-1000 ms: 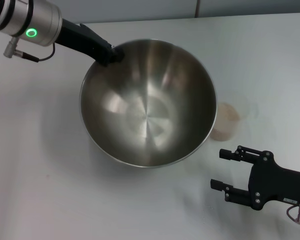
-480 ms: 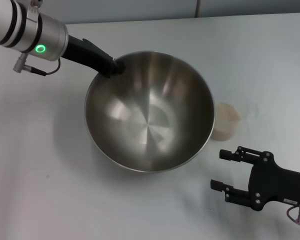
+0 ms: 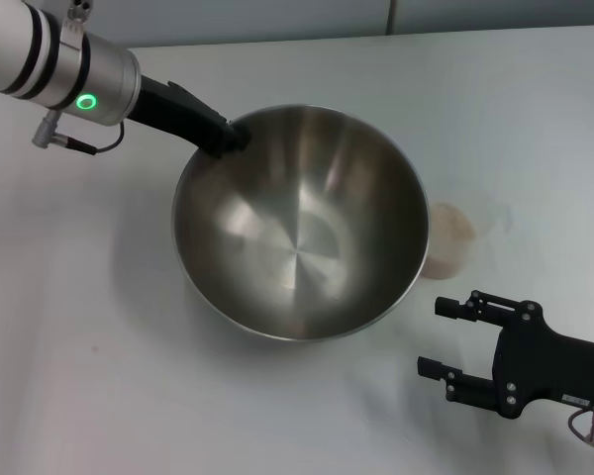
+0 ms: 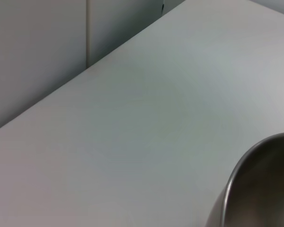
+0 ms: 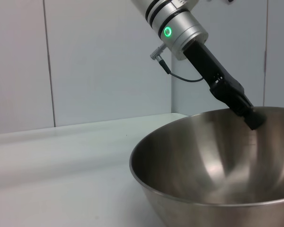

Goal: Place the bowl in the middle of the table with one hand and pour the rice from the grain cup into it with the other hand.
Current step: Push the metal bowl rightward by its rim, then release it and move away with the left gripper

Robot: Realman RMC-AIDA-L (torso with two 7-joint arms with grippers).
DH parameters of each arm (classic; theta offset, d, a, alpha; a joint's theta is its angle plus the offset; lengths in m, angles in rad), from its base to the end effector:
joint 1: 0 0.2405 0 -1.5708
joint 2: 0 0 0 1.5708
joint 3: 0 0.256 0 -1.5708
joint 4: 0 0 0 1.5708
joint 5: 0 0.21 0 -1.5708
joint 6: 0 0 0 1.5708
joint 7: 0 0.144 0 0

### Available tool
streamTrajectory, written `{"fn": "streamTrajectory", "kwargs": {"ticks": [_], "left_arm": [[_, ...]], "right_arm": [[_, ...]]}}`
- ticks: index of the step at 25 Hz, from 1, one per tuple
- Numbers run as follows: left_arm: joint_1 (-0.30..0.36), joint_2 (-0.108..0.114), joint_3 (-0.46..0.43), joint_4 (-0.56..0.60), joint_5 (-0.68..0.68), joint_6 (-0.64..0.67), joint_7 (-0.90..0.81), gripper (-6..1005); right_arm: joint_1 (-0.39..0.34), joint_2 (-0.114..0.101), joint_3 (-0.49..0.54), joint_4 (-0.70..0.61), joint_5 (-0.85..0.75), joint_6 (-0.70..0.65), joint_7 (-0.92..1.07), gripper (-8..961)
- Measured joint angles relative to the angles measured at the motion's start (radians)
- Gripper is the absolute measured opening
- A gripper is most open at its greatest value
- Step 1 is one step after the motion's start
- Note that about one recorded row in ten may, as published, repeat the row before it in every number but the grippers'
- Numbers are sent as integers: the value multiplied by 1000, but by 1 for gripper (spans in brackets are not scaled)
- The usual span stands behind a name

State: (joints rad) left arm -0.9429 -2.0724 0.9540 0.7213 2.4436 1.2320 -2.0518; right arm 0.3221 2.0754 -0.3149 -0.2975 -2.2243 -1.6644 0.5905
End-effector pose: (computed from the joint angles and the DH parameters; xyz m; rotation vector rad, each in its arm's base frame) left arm -0.1603 0.4347 -0.0244 -2.7201 -0.7259 0.0433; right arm 0.3307 0.2161 -0.0387 -2.6053 0.2842 0.7828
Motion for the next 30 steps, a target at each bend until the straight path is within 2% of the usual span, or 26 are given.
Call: {"fn": "streamTrajectory", "kwargs": {"ticks": [16,30], "left_arm": [[1,0,5,-7,-1,-7,-15,35],[2,0,5,-8,-1,-31,-39,547]], "right_arm": [[1,0,-5,0,0,-5,0,687],[1,2,-3,2,0,-6,0,687]]}}
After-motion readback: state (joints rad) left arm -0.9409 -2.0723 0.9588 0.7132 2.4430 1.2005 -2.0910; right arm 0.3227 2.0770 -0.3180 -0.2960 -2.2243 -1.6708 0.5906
